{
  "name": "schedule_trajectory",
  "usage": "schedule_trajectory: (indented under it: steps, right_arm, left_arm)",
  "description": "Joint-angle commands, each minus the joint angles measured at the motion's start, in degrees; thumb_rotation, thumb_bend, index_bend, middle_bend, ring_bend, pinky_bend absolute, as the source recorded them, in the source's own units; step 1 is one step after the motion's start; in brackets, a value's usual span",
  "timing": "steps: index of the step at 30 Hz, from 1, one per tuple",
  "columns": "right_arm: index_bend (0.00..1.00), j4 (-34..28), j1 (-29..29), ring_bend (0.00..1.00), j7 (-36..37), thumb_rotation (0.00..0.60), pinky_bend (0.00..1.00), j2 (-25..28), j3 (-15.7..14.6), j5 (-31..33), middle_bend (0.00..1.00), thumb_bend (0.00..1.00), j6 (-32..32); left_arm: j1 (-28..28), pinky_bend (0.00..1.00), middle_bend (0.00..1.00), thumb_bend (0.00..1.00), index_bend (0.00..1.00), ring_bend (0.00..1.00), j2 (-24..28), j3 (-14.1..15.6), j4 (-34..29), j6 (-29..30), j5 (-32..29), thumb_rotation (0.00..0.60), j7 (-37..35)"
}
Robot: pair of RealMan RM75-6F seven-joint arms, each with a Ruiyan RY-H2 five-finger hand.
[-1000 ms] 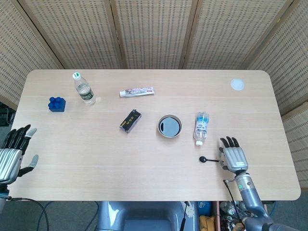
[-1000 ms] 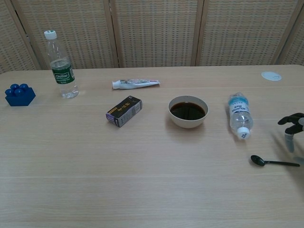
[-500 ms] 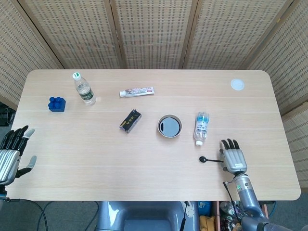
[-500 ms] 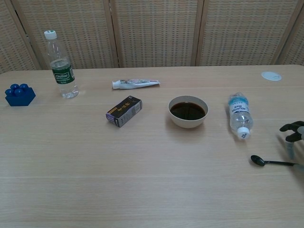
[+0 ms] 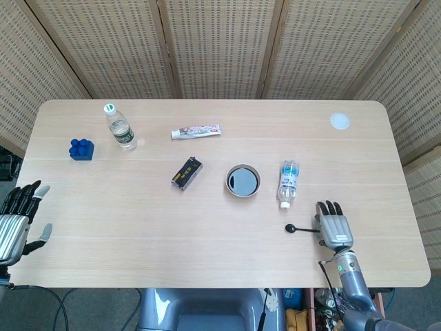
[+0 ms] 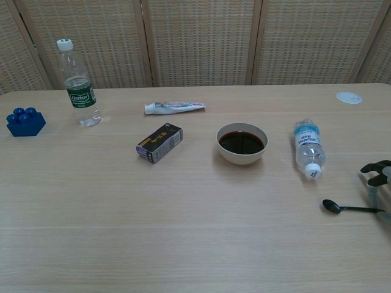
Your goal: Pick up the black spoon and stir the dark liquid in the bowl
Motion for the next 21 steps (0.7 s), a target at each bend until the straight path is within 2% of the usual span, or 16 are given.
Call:
schedule_trajectory:
  steps: [1, 13, 21]
  right_arm:
    - [0.54, 0.2, 0.1, 0.0, 0.2, 0.6, 0.01, -0.1, 0.1, -0.1, 0.17, 0.49, -0.2]
    - [0.54, 0.8, 0.1, 0.0, 1.1, 0.6, 0.01, -0.4, 0.4, -0.2, 0.18, 0.49, -0.9]
    - [0.56, 1.6, 0.0, 0.0, 2.1, 0.6, 0.01, -0.7, 0.5, -0.6, 0.23, 0.55, -1.1]
  left_arm:
    - [0.0, 0.0, 0.0, 0.44, 0.0, 0.0, 0.0, 0.1, 0.0, 0.0, 0.0, 0.6, 0.1]
    - [0.0, 0.0, 0.0, 0.44, 0.0, 0.0, 0.1, 0.1, -0.3, 0.0, -0.1, 0.6, 0.4]
    - [0.0, 0.0, 0.0, 0.44, 0.0, 0.0, 0.0, 0.1, -0.2, 0.0, -0.1, 0.6, 0.4]
